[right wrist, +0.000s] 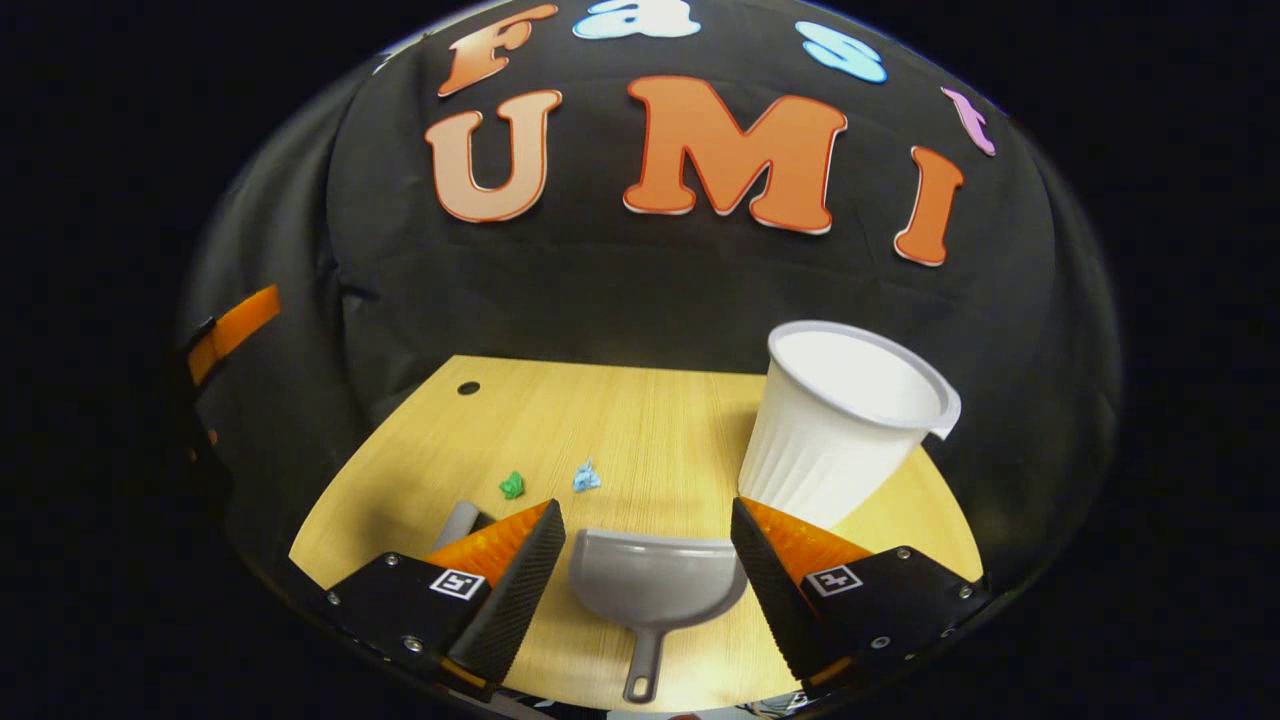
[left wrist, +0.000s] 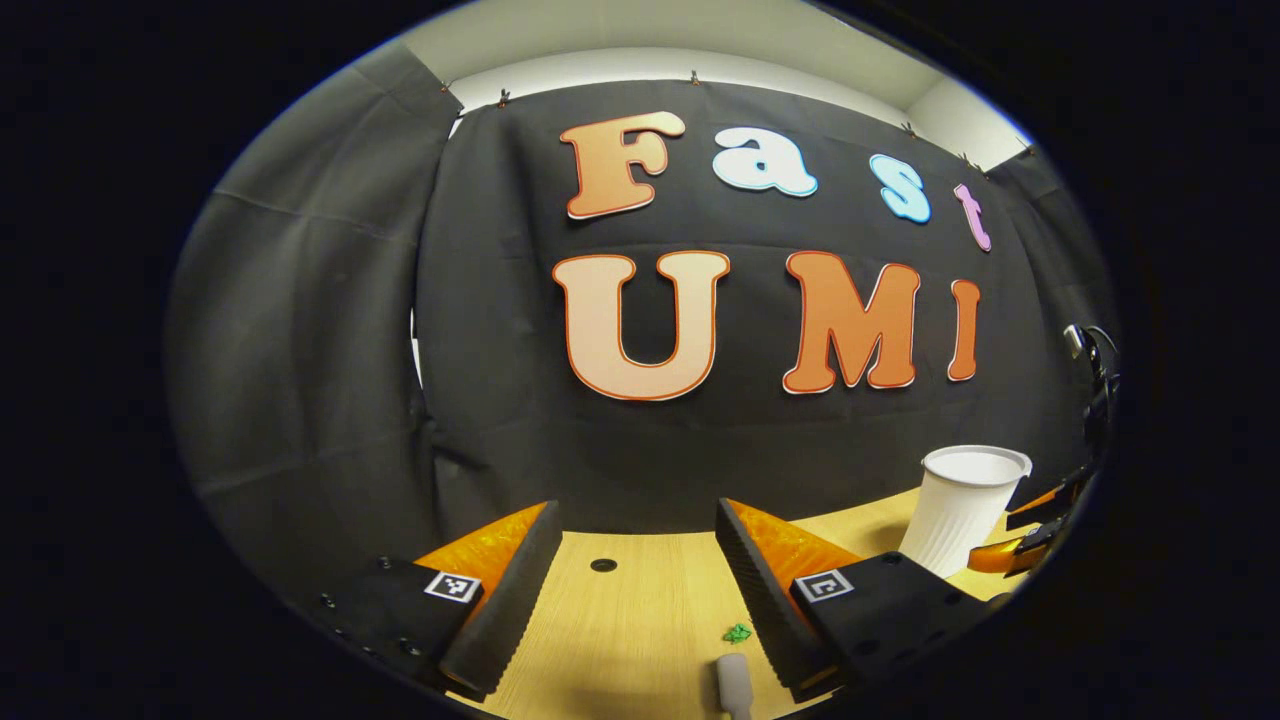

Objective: Pick up the small broom and dustpan from the desktop, sweep the trash into the dustpan with the broom, and then empty the trash into the garbage bin.

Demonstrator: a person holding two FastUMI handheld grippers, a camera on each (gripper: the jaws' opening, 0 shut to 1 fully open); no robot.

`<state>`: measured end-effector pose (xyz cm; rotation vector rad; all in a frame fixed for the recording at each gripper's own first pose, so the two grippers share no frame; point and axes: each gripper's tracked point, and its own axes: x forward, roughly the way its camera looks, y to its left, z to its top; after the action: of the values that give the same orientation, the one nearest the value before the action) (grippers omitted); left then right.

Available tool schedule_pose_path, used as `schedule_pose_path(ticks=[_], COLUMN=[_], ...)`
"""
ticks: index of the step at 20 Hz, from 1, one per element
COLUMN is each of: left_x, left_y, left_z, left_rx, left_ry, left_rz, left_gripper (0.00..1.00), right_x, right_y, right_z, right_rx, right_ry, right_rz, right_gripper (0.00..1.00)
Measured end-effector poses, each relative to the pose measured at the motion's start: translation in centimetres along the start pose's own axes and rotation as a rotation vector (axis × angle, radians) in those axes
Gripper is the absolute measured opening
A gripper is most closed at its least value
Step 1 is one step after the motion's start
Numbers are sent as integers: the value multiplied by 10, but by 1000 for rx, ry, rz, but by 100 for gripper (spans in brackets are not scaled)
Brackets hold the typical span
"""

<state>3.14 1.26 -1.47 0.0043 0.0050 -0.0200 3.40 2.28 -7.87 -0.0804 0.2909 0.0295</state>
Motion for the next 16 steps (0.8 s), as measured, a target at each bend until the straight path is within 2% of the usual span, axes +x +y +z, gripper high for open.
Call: schedule_pose_path(ticks=[5, 9, 16], left_x=[1, 0, -5], left_y=[4, 12, 27], left_z=[-9, -18, -42], left_rx=[5, 15, 37], left_ry=[19, 39, 93], left_rz=[0, 11, 40], left_gripper=[98, 98, 99], right_x=[7, 8, 27], right_y=[-11, -4, -7], right_z=[-73, -126, -190], right_rx=[-16, 85, 102], right_ry=[225, 402, 590], right_rz=[-45, -16, -32], right_gripper=[100, 100, 100])
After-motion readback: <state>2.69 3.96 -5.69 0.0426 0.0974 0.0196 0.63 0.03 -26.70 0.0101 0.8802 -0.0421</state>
